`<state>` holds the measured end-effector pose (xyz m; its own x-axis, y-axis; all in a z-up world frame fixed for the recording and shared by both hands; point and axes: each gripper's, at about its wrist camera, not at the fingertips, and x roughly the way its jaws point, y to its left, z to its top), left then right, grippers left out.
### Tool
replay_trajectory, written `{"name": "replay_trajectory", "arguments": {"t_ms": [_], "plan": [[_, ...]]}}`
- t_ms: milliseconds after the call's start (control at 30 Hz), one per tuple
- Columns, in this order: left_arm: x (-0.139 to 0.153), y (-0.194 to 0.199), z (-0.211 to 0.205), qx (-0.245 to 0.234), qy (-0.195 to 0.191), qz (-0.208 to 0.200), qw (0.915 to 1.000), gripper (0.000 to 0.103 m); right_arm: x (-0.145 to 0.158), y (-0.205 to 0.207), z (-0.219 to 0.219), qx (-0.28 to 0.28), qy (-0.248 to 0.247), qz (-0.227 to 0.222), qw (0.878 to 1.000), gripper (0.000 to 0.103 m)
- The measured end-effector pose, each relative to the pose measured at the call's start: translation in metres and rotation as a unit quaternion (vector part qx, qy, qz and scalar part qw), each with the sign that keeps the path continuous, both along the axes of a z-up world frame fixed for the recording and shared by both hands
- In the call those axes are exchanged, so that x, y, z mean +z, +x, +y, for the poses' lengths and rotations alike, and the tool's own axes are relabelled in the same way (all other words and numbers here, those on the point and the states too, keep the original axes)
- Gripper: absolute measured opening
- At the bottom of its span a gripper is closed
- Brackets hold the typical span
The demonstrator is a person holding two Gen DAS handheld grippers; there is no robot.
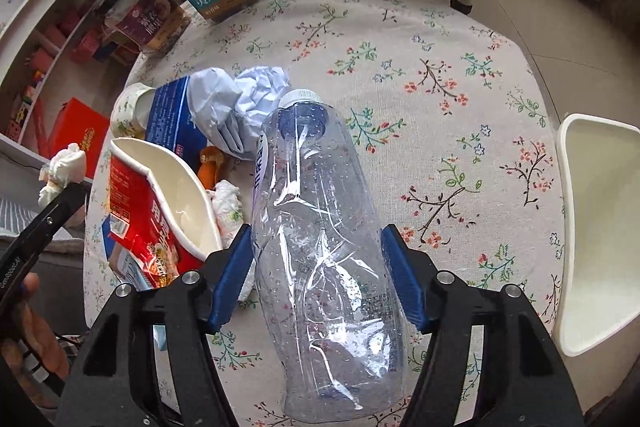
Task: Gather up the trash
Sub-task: 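Carry tissue and bottle to the white bin and open both tools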
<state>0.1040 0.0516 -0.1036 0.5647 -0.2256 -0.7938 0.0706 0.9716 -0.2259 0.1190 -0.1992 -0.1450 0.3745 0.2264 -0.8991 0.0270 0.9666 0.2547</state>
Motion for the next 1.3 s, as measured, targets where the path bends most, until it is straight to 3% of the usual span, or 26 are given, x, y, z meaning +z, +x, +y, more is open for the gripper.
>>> {"name": "replay_trajectory", "arguments": {"t_ms": [333,700,933,1300], "plan": [[0.018,-0.004,-0.024,-0.013,0.002,-0.041,0.9991,0.035,0.045,-0.013,-0.027,-0.029,-0.013,-0.089,0.996,0.062],[0.026,-0.007,-0.061,-0.040,0.012,-0.060,0.9973,0.035,0.063,-0.029,-0.071,-0.087,-0.048,-0.132,0.986,0.062],[0.027,-0.010,-0.092,-0.064,0.021,-0.067,0.9955,0.035,0.070,-0.046,-0.120,-0.158,-0.064,-0.141,0.975,0.062],[0.028,-0.020,-0.159,-0.130,0.019,-0.064,0.9893,0.035,0.074,-0.080,-0.201,-0.279,-0.094,-0.129,0.947,0.063]]}}
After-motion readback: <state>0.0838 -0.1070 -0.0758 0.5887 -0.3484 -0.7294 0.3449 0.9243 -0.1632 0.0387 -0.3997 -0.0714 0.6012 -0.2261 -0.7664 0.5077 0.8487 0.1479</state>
